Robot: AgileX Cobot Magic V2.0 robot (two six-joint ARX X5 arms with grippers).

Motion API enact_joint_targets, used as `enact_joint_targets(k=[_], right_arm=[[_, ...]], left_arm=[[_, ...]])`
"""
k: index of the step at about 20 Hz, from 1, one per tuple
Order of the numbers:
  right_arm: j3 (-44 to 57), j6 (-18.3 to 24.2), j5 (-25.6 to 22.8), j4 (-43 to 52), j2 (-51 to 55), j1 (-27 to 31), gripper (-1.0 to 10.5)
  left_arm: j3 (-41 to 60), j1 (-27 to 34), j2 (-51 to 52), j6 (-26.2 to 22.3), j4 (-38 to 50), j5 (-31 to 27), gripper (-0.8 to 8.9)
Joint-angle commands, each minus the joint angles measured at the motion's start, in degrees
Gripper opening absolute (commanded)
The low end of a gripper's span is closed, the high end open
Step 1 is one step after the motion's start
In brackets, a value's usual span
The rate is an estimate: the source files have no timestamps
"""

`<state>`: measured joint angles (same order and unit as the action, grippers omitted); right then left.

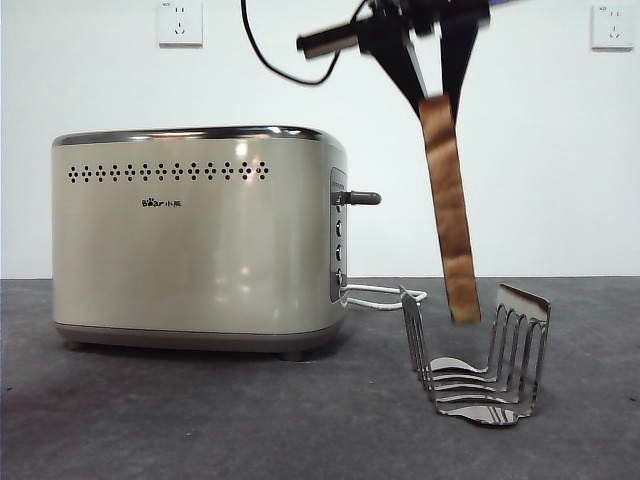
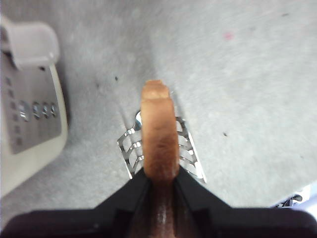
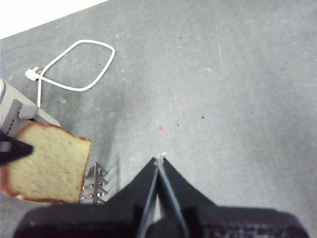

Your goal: Pick up a slice of bread from the rack,put the bread on the toaster,press the button

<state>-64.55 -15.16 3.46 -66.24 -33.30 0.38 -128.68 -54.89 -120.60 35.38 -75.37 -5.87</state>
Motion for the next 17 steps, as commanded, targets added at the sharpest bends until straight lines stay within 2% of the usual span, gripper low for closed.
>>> enact_joint_targets(k=[1,4,6,7,9,13,15,17], right_arm=[[-0.1,0.7,0.0,0.2,0.1,0.0,0.0],[-0.1,0.9,0.0,0.2,0.1,0.0,0.0],[-0.1,0.9,0.0,0.2,0.1,0.0,0.0],[-0.1,0.9,0.0,0.2,0.1,0.0,0.0],[-0.1,0.9,0.0,0.2,0.1,0.0,0.0],[-0.1,0.9,0.0,0.2,0.1,0.0,0.0],[-0.1,0.9,0.0,0.2,0.1,0.0,0.0],[-0.1,0.9,0.0,0.2,0.1,0.0,0.0]], left_arm=[[-0.1,-0.3,2.4,-5.4,0.1,-0.7,-0.09],[-0.1,-0.5,6.5,-13.4,0.0,1.5,-0.09],[-0.1,-0.5,10.2,-21.7,0.2,4.7,-0.09],[-0.1,-0.5,12.0,-29.0,0.0,5.6,-0.09],[-0.1,-0.5,16.0,-46.8,0.0,5.9,-0.07],[-0.1,-0.2,23.4,-68.5,0.0,5.8,-0.04],[-0.1,1.2,26.3,-74.7,0.0,5.4,-0.04],[-0.1,2.9,28.2,-75.1,-0.1,0.8,-0.04]])
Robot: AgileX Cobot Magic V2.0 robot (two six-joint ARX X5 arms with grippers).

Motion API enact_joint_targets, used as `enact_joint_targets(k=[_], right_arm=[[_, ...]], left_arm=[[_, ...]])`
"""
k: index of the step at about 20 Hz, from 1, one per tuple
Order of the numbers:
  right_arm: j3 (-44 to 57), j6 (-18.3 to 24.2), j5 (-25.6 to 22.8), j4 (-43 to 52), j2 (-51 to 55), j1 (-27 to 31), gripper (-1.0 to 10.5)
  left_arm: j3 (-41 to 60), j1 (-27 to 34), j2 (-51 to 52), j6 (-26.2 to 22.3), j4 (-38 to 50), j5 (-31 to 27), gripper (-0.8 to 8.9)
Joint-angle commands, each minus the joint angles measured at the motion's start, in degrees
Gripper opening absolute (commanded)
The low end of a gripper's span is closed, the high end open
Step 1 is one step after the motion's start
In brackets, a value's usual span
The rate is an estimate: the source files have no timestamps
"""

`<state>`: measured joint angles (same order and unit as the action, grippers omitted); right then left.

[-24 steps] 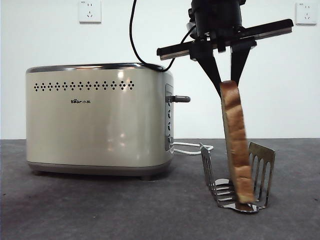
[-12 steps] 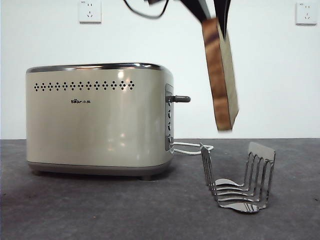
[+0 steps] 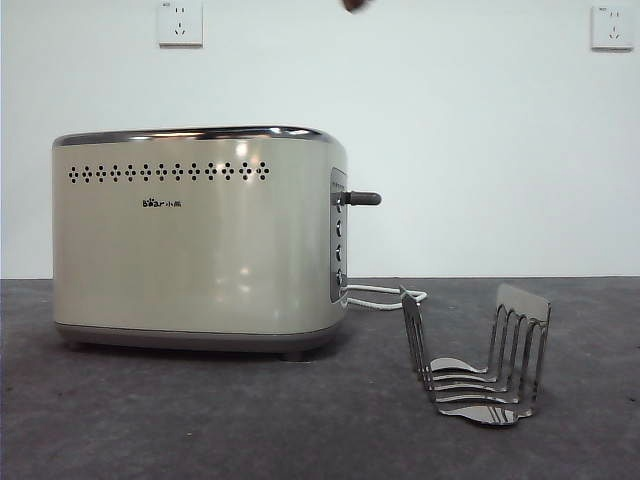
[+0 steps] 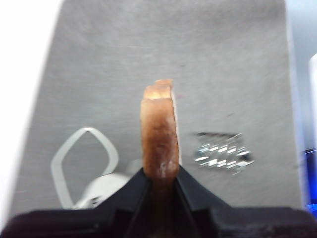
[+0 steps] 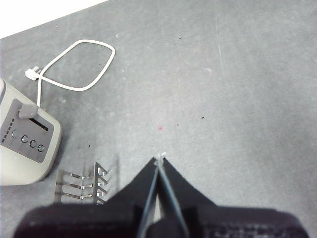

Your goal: Pick up a slice of bread from the rack,put the bread on the toaster,press the button

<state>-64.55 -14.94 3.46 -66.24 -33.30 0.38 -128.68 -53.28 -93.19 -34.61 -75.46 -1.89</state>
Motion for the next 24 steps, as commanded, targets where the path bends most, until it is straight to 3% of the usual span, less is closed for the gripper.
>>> enact_joint_targets(k=[1,4,8,18,21,24], right_arm=[[-0.1,0.7,0.0,0.1,0.1,0.0,0.0],[-0.1,0.7,0.0,0.1,0.1,0.0,0.0],[-0.1,0.7,0.0,0.0,0.1,0.0,0.0],[-0.1,0.7,0.0,0.5,0.1,0.0,0.0],[-0.1,0.7,-0.3,0.8,0.1,0.0,0.0],[-0.1,0.7,-0.5,1.7,0.1,0.0,0.0]], left_arm=[[-0.1,1.9,1.4,-5.4,0.0,-5.7,-0.05],[-0.1,4.7,2.8,-11.0,-0.1,-7.1,-0.09],[-0.1,8.5,3.5,-12.6,-0.2,-7.1,-0.09],[3.3,10.7,8.6,-7.8,-0.4,-9.8,-0.09],[12.4,11.1,14.3,-11.3,-0.3,-10.9,-0.09],[20.9,11.9,19.0,-20.0,-0.3,-11.6,-0.09]])
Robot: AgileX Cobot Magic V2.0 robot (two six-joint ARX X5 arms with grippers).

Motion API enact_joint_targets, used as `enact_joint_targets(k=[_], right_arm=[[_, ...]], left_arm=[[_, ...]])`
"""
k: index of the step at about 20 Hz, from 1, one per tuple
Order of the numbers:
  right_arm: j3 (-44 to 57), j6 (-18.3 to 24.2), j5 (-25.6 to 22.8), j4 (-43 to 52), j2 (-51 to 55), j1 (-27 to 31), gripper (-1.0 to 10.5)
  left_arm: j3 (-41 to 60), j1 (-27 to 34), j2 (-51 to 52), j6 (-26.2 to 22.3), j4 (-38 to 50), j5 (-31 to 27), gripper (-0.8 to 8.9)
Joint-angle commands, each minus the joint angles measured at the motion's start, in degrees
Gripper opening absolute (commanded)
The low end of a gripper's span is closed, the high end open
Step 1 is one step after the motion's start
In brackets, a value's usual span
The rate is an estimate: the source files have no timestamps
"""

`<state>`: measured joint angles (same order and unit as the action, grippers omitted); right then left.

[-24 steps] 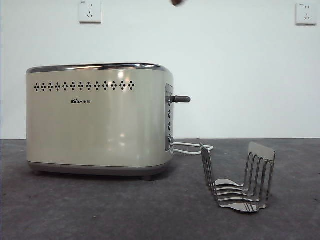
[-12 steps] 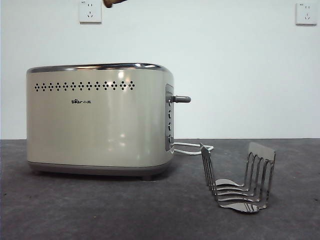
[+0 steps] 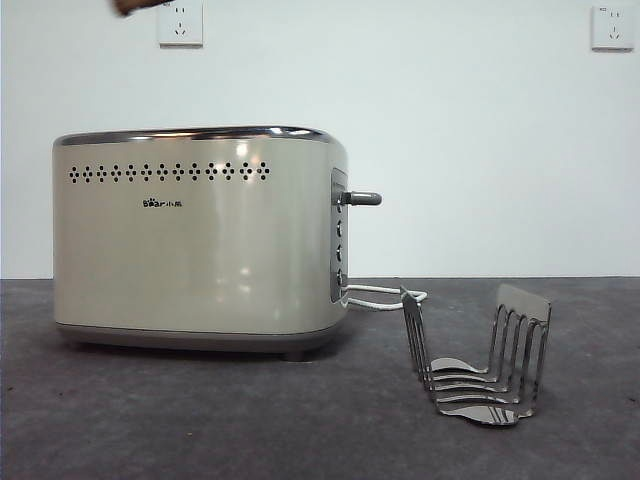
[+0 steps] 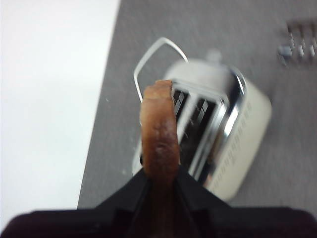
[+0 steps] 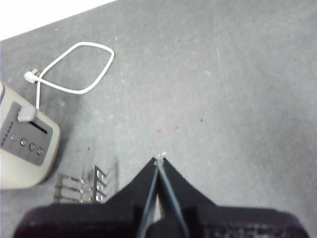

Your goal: Pick up a slice of bread from the rack,put the bread on the toaster,press the button

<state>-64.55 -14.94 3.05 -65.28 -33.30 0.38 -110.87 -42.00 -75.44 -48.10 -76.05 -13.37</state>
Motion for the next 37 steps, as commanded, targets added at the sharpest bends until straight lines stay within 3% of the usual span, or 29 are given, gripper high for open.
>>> enact_joint_targets(k=[1,4,10,23,27,37], right_arm=[[-0.1,0.7,-0.1,0.8,0.1,0.0,0.0],[-0.1,0.7,-0.1,0.9,0.1,0.0,0.0],[-0.1,1.8,-0.1,0.9,0.1,0.0,0.0],[-0.1,3.1,-0.1,0.3,0.1,0.0,0.0],[-0.1,3.2,-0.1,0.5,0.1,0.0,0.0],[-0.1,3.3,-0.1,0.5,0.1,0.0,0.0]], left_arm=[[4.4,1.3,1.8,-8.9,0.2,-0.2,-0.09],[5.2,2.3,0.9,-10.4,0.2,2.0,-0.09],[5.2,2.7,-4.6,-19.0,0.3,1.7,-0.09],[5.2,5.2,-10.7,-22.7,0.3,1.6,-0.08],[5.2,5.2,-10.8,-22.5,5.9,1.8,-0.08],[5.2,6.3,-14.1,-24.2,3.4,4.8,-0.08]])
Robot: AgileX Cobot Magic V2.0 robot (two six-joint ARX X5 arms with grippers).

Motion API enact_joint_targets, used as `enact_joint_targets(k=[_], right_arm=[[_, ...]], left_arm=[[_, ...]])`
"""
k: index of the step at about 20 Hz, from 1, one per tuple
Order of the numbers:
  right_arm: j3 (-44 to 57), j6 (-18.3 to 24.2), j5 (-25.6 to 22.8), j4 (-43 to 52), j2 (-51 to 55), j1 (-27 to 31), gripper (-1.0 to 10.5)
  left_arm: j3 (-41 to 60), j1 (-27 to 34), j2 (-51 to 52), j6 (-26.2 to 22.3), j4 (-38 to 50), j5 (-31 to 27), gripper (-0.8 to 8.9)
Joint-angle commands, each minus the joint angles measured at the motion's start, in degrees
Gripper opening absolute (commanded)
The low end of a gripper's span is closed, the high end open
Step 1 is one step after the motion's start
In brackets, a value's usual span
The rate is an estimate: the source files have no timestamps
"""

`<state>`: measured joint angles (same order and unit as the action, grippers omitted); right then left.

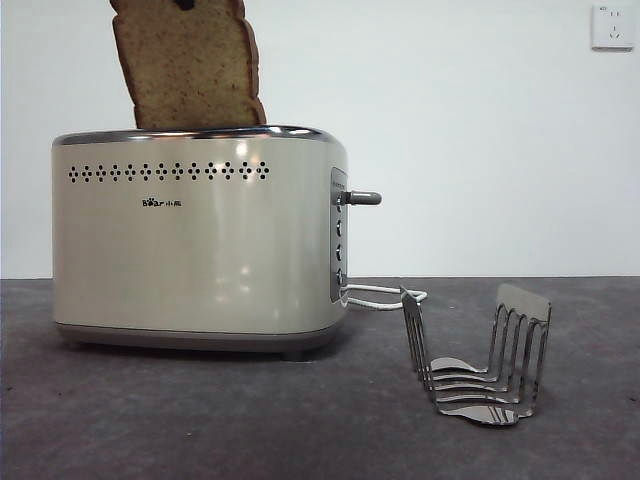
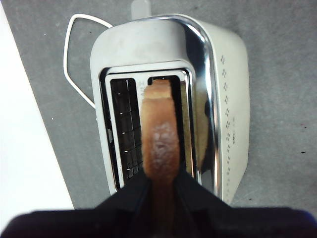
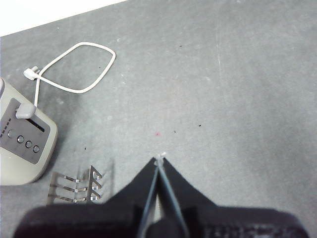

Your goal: Pick up a slice of bread from the rack,put the bread on the toaster,press the button

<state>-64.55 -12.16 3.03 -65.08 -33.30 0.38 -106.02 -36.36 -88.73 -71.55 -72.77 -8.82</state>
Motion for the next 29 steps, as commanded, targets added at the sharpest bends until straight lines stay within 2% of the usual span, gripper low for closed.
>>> enact_joint_targets(k=[1,8,13,19,20,23,24,29], right_arm=[[-0.1,0.5,-0.1,0.3,0.1,0.0,0.0],[-0.1,0.5,-0.1,0.0,0.1,0.0,0.0],[-0.1,0.5,-0.1,0.0,0.1,0.0,0.0],[-0.1,0.5,-0.1,-0.1,0.1,0.0,0.0],[-0.1,0.5,-0.1,-0.5,0.1,0.0,0.0],[-0.1,0.6,-0.2,-1.8,0.1,0.0,0.0],[-0.1,0.9,-0.2,-2.2,0.1,0.0,0.0],[-0.1,2.0,-0.2,-2.3,0.1,0.0,0.0]], left_arm=[[0.3,0.9,-1.4,-0.8,0.1,0.2,-0.08],[0.3,4.2,-6.3,-1.1,1.6,0.3,-0.08],[0.3,5.8,-9.3,-0.7,3.4,5.8,-0.08],[0.3,6.4,-10.9,0.0,4.7,6.3,0.01],[0.3,6.4,-10.9,0.4,4.7,6.3,0.2],[0.3,6.6,-10.3,4.3,5.0,6.3,2.93],[0.3,6.7,-9.6,4.5,5.5,6.3,3.34],[0.3,6.8,-3.1,10.1,6.7,7.8,3.5]])
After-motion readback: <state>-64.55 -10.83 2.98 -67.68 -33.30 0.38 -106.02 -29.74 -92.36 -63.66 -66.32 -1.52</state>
